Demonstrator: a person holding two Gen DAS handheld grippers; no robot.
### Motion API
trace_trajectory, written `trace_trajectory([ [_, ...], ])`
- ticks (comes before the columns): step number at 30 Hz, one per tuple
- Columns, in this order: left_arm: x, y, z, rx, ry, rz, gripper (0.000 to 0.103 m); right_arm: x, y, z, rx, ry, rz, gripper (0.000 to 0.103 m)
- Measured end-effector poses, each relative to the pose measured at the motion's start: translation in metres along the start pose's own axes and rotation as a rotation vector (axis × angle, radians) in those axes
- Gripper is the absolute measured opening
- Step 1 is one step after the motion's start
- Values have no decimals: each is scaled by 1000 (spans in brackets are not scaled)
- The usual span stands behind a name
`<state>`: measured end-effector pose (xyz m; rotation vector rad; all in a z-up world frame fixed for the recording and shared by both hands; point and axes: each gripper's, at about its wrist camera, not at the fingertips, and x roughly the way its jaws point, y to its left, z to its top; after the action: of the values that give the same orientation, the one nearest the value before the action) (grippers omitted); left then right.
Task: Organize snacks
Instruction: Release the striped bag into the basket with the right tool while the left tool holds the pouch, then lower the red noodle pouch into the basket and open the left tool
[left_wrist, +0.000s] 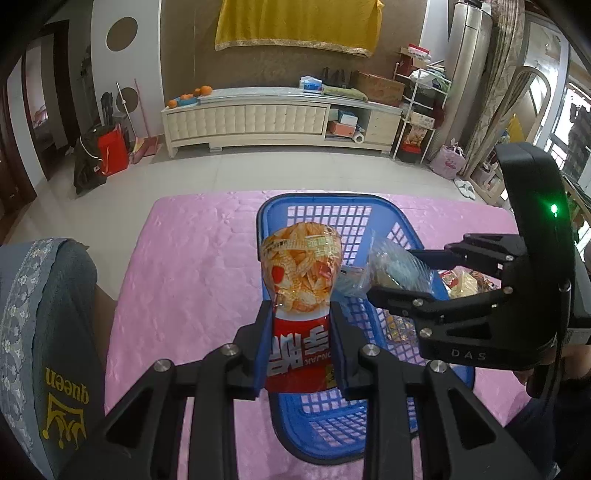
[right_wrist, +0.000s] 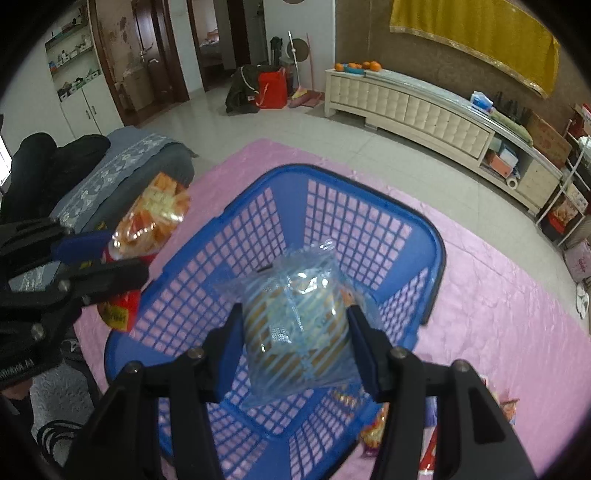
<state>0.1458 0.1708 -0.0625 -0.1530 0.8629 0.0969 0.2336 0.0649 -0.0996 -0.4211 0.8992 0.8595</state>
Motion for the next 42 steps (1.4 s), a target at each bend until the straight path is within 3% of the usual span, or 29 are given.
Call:
trace_trajectory([
  [10, 10, 13, 28, 5, -15, 38, 26, 29, -1, 50, -60, 13, 2, 60],
  [11, 10, 14, 28, 1, -13, 40, 26, 35, -2, 52, -69, 17, 3, 68],
  [12, 10, 14, 27, -5, -12, 44, 26, 38, -3, 53, -71, 12, -6, 83],
  [15, 7, 14, 22, -14, -10, 40, 26, 44, -6, 47, -62, 3, -36, 95],
  [23, -5, 1, 11, -20, 2, 14, 26, 21, -24, 20, 35, 29, -28, 96],
  [34, -26, -28, 6, 10, -4, -13, 27, -26, -34, 1, 91, -3, -57, 96],
  [42, -9, -42, -1, 39, 32, -56, 27, -41, -42, -23, 156, -9, -92, 96],
])
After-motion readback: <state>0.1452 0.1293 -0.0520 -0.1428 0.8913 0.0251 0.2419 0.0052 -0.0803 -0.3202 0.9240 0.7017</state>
